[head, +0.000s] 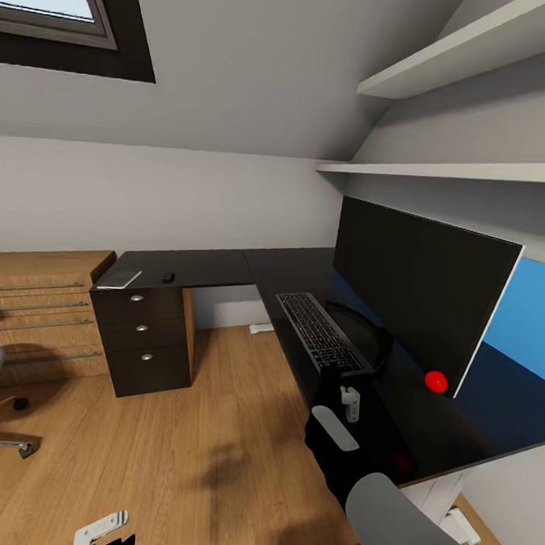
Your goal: In the bedroom, organize the workspace by keeping the computer under the desk, ensuring the monitor is on the desk, placing the keyboard on the desk next to the monitor, placing the mouse on the desk next to the keyboard, moving the folder from the swivel chair onto the desk next to the mouse, stacking the notebook on top of the folder with the pen on top of the notebook, and positioning the swivel chair next to the desk.
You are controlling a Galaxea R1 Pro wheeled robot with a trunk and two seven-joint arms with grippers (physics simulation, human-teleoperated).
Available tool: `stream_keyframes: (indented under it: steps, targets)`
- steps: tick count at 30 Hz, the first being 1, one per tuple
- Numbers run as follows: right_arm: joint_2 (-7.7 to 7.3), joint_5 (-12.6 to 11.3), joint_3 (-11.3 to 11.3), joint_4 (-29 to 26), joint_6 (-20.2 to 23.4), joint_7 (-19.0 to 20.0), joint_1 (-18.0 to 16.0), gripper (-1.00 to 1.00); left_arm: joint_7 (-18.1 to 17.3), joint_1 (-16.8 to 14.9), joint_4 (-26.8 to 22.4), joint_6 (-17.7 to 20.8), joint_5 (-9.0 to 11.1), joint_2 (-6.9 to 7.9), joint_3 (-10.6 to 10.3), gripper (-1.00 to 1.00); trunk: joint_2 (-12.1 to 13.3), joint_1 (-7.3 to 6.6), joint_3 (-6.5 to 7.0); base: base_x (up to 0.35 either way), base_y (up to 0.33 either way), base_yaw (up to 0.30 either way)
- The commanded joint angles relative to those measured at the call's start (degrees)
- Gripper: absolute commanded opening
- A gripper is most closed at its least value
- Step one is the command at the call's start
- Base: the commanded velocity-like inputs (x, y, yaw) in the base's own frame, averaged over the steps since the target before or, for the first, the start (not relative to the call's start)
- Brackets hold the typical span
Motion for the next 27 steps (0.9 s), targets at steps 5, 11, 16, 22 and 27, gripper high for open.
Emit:
stream_keyframes:
  steps: [5,11,16,22,27]
  targets:
    - [0.0,-1.66,0.15,0.07,-0.21,0.39,-0.04,-1.0,0.51,0.01,-0.15,0.11,0.53,0.07,-0.18,1.0,-0.02,0.0,-0.06,0.0,0.0,0.0]
    - [0.0,-1.66,0.15,0.07,-0.19,0.39,-0.04,-1.0,0.42,0.01,-0.15,0.11,0.53,0.07,-0.18,1.0,-0.02,0.0,-0.06,0.0,0.0,0.0]
    - [0.0,-1.66,0.15,0.07,-0.2,0.39,-0.03,1.0,0.39,0.01,-0.15,0.11,0.53,0.07,-0.18,1.0,-0.02,0.0,-0.06,0.0,0.0,0.0]
    - [0.0,-1.66,0.15,0.07,-0.18,0.39,-0.05,1.0,0.39,0.01,-0.15,0.11,0.56,0.07,-0.16,1.0,-0.02,0.0,-0.06,0.0,0.0,0.0]
    - [0.0,-1.66,0.15,0.07,-0.17,0.39,-0.03,1.0,0.25,0.01,-0.15,0.05,0.61,0.11,-0.17,1.0,-0.02,0.0,-0.06,0.0,0.0,0.0]
